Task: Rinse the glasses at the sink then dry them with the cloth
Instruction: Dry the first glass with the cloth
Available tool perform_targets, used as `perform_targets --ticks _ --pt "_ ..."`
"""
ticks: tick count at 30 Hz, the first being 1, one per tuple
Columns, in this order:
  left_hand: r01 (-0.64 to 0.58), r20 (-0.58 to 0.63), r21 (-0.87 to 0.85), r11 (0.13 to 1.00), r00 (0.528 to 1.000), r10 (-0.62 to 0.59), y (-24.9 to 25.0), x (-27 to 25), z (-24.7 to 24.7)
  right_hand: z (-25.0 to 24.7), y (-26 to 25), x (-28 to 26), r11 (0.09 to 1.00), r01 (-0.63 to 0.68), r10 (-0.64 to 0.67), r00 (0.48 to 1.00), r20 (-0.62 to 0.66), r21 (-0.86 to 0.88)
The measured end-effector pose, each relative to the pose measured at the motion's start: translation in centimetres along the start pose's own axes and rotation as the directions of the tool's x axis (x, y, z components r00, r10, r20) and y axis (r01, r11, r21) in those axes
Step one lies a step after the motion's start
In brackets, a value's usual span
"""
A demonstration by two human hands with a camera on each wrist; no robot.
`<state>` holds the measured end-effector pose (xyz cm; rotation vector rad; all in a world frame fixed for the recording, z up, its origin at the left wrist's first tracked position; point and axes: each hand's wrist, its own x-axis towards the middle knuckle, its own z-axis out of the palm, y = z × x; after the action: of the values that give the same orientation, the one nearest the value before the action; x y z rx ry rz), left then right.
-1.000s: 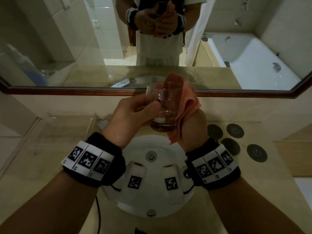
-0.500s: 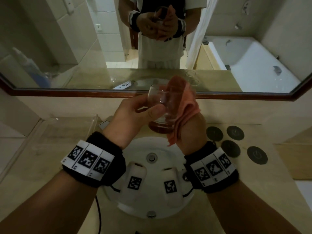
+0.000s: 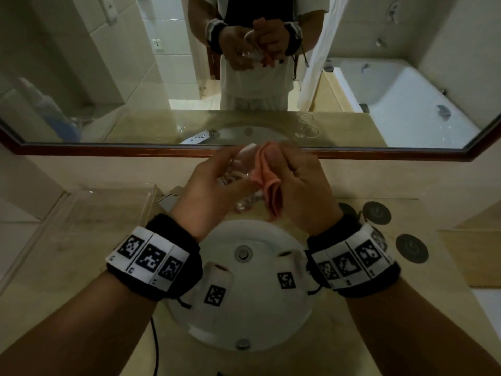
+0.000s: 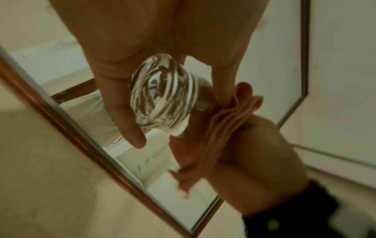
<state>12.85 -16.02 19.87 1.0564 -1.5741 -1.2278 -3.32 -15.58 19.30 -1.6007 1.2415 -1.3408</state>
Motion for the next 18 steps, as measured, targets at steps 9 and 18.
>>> perform_targets --ticks 9,18 --pt "-0.203 -0.035 0.509 0.837 0.966 0.255 -1.2 -0.4 -0.4 -2.4 -0.7 -0.1 0.957 -0.29 0.276 0.916 0.292 0.006" --pt "-0.138 -0.027 0.307 0.942 0.988 0.154 -1.8 0.5 -1.1 -1.5 0.2 -0.7 0.874 -0.348 0.29 0.934 0.21 0.34"
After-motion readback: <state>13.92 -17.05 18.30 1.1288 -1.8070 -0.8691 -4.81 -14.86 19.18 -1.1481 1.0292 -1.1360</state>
